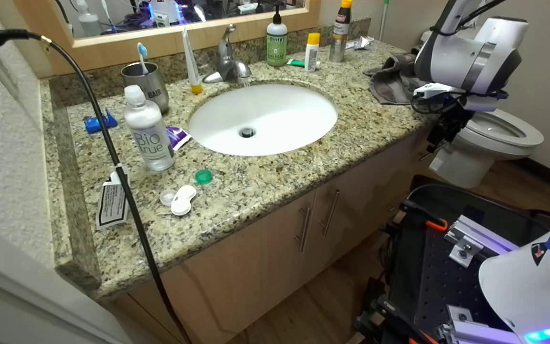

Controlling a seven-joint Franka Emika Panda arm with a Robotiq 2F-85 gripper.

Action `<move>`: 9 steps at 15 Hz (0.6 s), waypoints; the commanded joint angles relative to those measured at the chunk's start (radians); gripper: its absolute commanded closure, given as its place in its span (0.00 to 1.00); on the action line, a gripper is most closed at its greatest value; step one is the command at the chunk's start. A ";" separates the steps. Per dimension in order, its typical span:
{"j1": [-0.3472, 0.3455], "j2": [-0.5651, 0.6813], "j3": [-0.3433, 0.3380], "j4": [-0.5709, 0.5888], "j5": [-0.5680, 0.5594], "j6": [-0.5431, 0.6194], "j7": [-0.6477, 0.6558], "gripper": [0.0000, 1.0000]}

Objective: Close the top drawer under the towel

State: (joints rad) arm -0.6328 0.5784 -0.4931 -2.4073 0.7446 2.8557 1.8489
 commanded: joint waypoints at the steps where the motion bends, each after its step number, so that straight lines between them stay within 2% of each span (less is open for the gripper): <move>1: -0.049 -0.034 0.046 0.018 0.063 0.007 -0.048 0.00; 2: -0.045 -0.037 0.040 0.019 0.050 -0.002 -0.067 0.00; 4: -0.058 -0.072 0.046 -0.009 0.030 0.015 -0.181 0.00; 6: -0.062 -0.119 0.024 -0.038 0.000 -0.010 -0.293 0.00; 9: -0.034 -0.174 -0.077 -0.067 -0.126 -0.093 -0.392 0.00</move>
State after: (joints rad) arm -0.6690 0.5096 -0.5032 -2.4263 0.7251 2.8410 1.5623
